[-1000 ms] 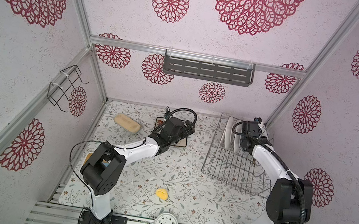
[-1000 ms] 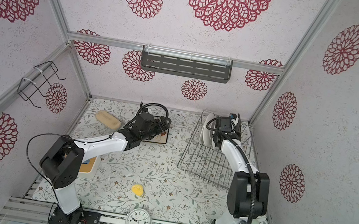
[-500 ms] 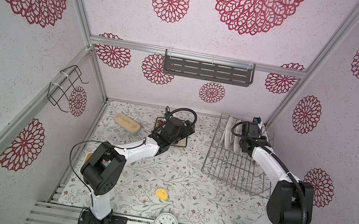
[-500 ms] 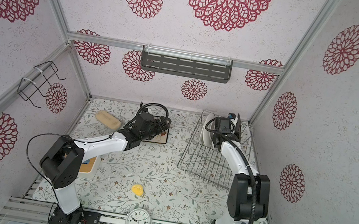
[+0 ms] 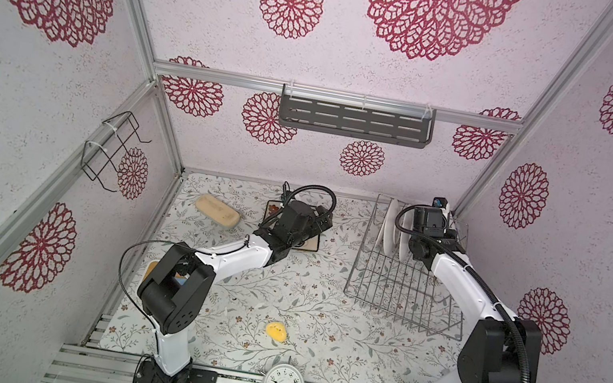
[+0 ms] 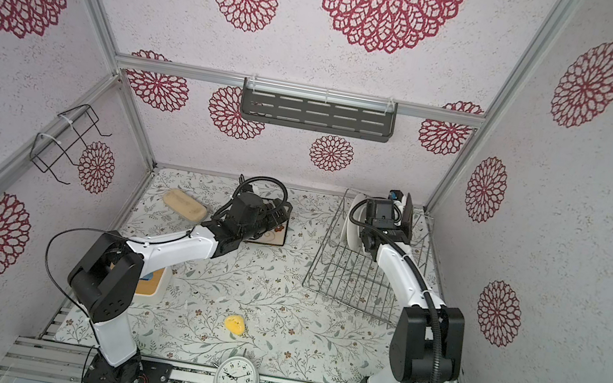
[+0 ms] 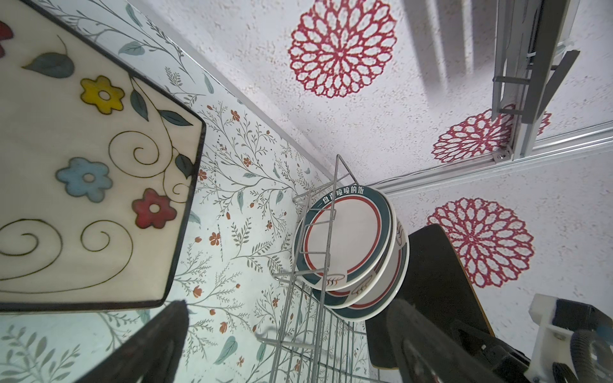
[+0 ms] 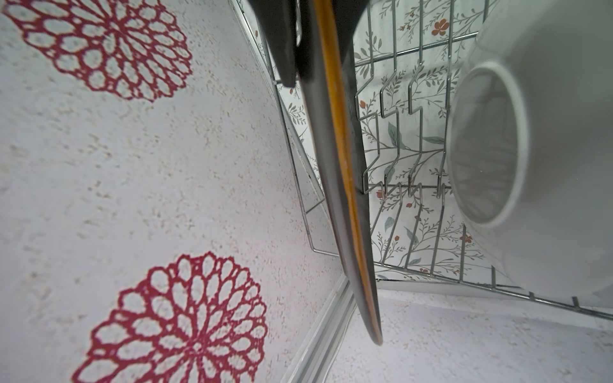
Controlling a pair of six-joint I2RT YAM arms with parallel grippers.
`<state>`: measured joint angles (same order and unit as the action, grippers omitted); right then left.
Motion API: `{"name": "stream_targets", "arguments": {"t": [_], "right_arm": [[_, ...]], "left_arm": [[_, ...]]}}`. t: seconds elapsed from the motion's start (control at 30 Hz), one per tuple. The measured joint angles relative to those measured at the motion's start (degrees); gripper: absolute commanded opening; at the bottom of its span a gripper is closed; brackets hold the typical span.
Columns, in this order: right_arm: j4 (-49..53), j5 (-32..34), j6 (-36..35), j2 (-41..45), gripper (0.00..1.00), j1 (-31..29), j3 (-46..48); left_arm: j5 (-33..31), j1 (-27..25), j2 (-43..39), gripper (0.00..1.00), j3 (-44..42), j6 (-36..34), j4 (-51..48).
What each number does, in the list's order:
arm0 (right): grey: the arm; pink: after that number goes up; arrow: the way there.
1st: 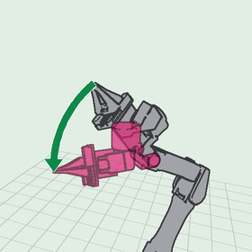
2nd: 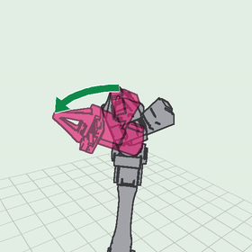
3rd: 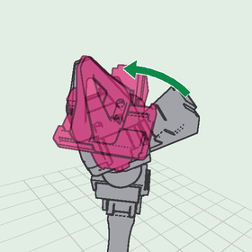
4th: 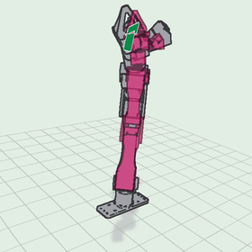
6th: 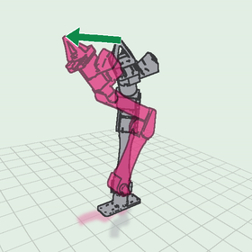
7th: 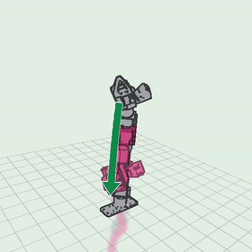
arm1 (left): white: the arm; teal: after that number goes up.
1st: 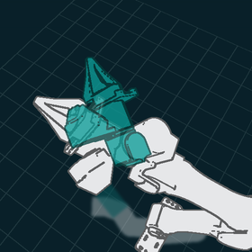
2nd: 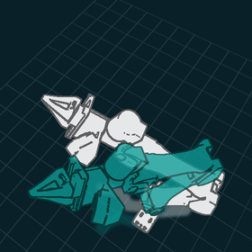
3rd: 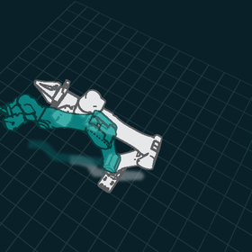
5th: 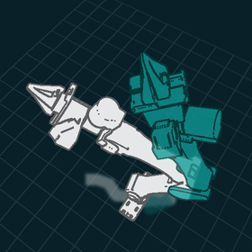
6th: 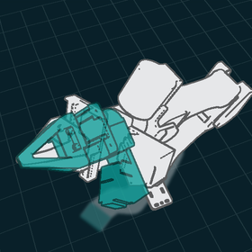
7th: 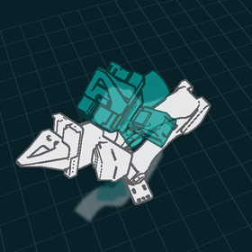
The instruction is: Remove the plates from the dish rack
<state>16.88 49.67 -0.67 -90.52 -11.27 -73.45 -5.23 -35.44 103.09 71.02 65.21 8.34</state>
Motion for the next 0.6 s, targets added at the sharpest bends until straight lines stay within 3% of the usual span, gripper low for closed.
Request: {"name": "stream_targets", "arguments": {"t": [0.6], "right_arm": [[-4.20,4.04,-5.01,3.93,0.00,-2.34,1.79]], "left_arm": [[-0.44,-0.59,-0.57,0.98,-1.66,-0.02,0.48]]}}
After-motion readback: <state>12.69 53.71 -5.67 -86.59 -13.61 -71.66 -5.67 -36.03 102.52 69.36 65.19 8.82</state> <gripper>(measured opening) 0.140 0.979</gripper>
